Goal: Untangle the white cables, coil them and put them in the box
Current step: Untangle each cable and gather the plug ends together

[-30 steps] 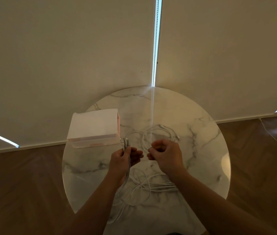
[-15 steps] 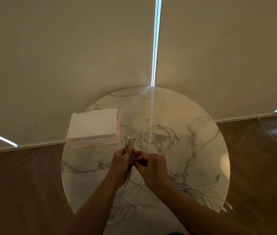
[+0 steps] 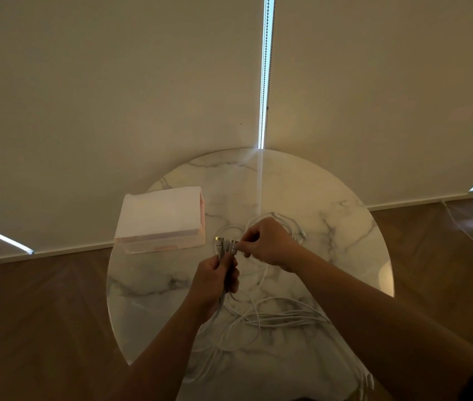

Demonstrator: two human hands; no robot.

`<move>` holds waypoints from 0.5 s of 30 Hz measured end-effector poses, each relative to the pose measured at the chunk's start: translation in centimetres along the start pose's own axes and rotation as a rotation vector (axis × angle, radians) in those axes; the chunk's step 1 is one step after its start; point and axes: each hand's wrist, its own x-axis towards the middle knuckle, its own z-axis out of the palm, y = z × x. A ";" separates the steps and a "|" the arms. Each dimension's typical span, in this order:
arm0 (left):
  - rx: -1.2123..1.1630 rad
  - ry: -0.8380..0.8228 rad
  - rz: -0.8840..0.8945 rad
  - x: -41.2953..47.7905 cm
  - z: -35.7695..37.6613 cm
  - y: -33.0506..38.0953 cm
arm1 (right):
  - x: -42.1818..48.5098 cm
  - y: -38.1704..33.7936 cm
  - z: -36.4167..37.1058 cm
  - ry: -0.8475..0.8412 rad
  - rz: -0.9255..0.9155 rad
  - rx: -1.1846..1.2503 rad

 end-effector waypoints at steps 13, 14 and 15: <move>-0.320 -0.115 -0.121 0.1 -0.7 0.0 | 1.1 -1.7 -0.5 -0.009 -0.169 -0.089; -0.359 -0.112 -0.125 0.3 -0.8 0.1 | 1.4 -1.2 -0.2 0.020 -0.169 -0.078; -0.388 -0.105 -0.126 0.4 -1.0 0.0 | 1.5 -0.5 0.0 0.043 -0.164 -0.068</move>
